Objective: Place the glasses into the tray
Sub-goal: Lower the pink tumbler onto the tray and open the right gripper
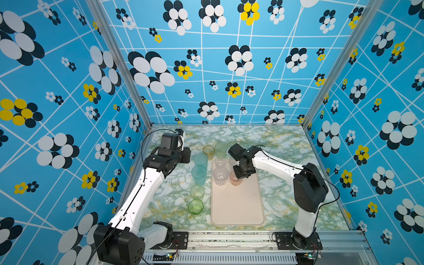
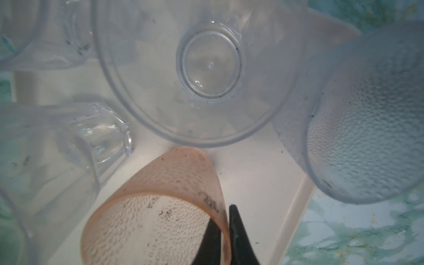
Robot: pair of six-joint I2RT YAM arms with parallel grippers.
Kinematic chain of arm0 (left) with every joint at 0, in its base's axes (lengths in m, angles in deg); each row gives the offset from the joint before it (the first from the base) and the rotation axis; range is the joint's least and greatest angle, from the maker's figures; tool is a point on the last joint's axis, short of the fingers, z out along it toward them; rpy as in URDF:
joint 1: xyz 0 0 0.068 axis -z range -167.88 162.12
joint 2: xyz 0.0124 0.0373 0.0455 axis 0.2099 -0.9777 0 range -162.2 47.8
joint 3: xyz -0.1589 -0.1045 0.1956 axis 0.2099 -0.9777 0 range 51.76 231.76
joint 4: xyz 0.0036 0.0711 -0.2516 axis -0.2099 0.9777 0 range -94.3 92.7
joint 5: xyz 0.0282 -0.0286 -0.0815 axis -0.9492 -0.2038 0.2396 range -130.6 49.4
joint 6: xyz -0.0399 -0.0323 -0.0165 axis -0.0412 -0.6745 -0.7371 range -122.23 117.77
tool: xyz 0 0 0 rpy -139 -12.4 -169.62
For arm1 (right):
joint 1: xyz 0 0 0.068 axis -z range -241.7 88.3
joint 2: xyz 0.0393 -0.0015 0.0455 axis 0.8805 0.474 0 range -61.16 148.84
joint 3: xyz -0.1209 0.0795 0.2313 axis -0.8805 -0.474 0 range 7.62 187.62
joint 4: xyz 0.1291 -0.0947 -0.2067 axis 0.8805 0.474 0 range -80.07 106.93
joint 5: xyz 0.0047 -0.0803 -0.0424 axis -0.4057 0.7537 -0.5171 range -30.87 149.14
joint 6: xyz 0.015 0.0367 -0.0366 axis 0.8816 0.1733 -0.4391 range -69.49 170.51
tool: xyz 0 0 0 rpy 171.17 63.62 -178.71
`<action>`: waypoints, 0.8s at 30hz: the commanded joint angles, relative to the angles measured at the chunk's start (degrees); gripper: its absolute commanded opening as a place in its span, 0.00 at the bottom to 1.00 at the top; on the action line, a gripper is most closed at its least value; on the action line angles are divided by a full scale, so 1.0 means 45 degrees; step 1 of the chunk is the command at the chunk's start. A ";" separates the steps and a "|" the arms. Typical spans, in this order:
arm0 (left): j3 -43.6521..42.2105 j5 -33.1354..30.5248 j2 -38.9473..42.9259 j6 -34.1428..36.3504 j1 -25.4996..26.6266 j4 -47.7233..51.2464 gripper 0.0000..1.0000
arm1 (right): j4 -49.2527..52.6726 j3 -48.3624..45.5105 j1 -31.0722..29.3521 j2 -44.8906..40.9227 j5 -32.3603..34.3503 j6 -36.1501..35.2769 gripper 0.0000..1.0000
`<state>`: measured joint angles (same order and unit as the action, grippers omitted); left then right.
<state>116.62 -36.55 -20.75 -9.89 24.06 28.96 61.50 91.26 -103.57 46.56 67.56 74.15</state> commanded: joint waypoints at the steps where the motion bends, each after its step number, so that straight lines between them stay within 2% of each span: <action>1: -0.0178 -0.0121 0.0057 0.0218 -0.0173 0.0344 0.41 | -0.0106 0.0020 0.0049 0.0107 -0.0163 0.0294 0.13; 24: -0.0195 -0.0111 0.0180 0.0199 -0.0174 0.0422 0.41 | -0.0103 -0.0116 0.0085 -0.0208 -0.0173 0.0350 0.21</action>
<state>116.62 -36.55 -20.75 -9.89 24.06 29.15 60.43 91.24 -103.53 46.56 67.34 75.22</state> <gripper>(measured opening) 0.411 0.208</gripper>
